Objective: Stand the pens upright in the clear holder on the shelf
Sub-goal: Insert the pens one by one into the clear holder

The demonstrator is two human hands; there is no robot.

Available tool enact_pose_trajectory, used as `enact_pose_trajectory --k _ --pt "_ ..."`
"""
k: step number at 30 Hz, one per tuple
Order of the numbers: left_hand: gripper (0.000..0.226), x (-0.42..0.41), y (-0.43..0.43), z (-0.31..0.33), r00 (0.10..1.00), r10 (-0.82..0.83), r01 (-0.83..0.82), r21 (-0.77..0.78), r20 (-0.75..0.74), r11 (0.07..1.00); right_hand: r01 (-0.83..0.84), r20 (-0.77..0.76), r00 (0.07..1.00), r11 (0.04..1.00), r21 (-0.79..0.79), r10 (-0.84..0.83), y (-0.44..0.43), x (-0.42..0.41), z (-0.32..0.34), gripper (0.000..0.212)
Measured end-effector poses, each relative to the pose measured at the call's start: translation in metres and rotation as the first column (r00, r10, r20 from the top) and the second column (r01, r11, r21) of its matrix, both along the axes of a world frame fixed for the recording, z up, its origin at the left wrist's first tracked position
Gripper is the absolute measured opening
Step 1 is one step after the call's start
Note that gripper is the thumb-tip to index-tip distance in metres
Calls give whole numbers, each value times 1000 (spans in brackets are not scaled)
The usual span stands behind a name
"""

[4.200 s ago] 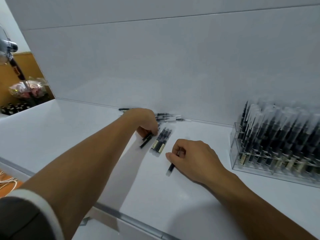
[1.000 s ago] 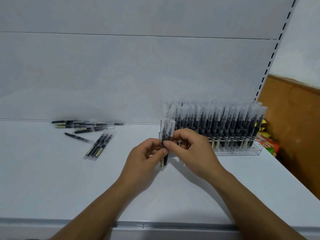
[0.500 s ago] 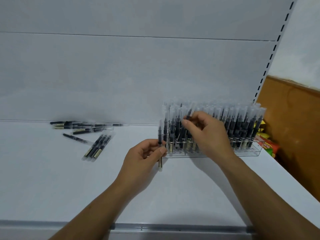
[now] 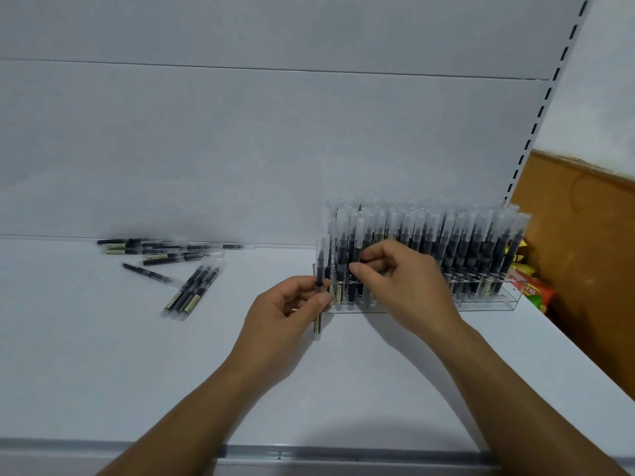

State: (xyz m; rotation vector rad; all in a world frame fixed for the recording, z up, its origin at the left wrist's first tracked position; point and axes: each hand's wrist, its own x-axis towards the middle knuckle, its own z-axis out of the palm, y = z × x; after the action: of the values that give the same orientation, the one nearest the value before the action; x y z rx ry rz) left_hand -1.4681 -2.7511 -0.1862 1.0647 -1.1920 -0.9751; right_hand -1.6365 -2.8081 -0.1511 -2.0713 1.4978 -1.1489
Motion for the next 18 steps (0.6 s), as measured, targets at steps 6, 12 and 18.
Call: enact_pose_trajectory --k 6,12,18 --pt "19 1 3 2 997 -22 25 -32 76 999 -218 179 960 976 2 214 24 7 -10 5" --pt "23 0 7 3 983 -7 25 -93 186 995 -224 157 961 973 -55 230 23 15 -13 5" --pt "21 2 7 0 919 103 -34 -186 381 982 -248 293 927 969 15 233 24 9 -4 6"
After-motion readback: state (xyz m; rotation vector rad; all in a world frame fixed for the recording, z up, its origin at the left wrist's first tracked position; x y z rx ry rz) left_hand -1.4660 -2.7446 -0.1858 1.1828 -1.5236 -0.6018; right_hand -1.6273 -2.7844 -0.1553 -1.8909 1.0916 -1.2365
